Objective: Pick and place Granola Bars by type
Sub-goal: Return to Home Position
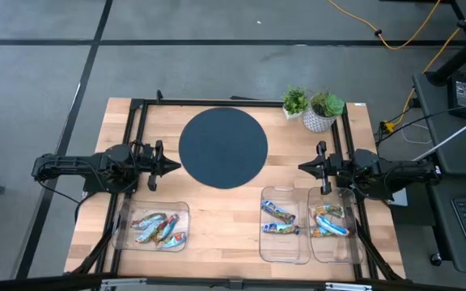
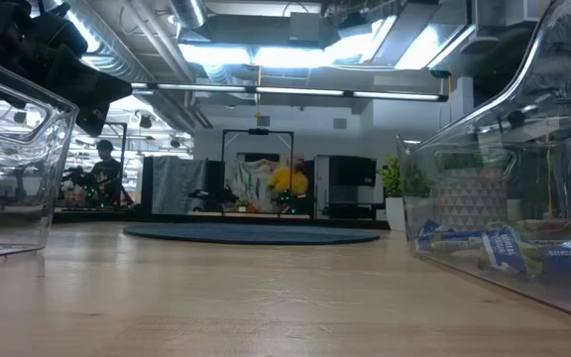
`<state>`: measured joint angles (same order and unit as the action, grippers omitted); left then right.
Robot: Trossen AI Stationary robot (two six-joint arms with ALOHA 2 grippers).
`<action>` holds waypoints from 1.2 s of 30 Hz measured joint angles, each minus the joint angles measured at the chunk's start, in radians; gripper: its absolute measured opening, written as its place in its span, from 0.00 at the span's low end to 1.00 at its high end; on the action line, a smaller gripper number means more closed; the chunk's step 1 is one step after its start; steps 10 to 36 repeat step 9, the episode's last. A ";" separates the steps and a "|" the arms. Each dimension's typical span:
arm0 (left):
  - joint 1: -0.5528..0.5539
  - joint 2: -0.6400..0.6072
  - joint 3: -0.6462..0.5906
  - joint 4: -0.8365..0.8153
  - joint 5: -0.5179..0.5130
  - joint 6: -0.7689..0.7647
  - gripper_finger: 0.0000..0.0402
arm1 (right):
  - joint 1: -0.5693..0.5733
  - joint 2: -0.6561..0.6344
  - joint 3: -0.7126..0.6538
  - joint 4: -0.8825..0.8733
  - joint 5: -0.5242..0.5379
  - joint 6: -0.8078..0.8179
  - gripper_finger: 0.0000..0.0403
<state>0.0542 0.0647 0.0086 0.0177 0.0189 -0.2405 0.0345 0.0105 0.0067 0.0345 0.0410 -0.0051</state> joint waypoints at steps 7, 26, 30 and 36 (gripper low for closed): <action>0.000 0.000 0.000 0.000 0.000 0.000 0.02 | 0.000 0.000 0.000 0.000 0.000 0.000 0.05; 0.000 0.000 0.000 0.000 0.000 0.000 0.02 | 0.000 0.000 0.000 0.000 0.000 -0.001 0.05; 0.000 0.000 0.000 0.000 0.000 0.000 0.02 | 0.000 0.000 0.000 0.000 0.000 -0.001 0.05; 0.000 0.000 0.000 0.000 0.000 0.000 0.02 | 0.000 0.000 0.000 0.000 0.000 -0.001 0.05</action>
